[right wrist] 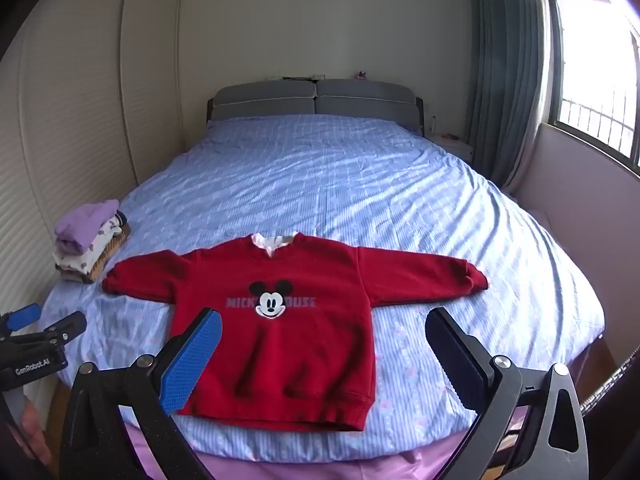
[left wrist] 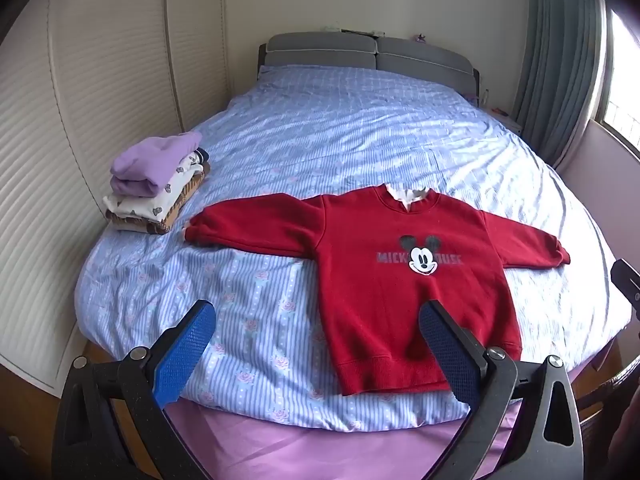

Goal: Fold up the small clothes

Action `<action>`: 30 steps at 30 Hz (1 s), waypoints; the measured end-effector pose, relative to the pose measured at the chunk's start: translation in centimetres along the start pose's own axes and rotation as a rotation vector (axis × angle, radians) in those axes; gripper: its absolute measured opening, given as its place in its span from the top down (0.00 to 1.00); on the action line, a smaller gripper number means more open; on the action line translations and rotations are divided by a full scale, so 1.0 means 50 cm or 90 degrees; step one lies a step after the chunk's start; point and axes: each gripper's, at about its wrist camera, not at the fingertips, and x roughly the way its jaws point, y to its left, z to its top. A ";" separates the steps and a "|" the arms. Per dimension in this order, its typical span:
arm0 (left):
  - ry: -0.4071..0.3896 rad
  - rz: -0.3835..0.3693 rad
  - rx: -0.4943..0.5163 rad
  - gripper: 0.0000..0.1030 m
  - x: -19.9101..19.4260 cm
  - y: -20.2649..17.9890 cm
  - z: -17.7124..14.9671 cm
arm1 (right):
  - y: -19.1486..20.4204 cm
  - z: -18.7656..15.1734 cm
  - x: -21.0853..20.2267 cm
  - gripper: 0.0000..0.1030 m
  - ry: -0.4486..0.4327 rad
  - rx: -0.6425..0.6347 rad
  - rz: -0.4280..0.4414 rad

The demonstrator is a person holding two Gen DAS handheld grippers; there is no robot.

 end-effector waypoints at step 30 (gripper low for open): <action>-0.003 -0.014 0.013 0.00 -0.019 -0.005 -0.006 | -0.013 -0.002 -0.006 0.00 0.001 0.017 -0.006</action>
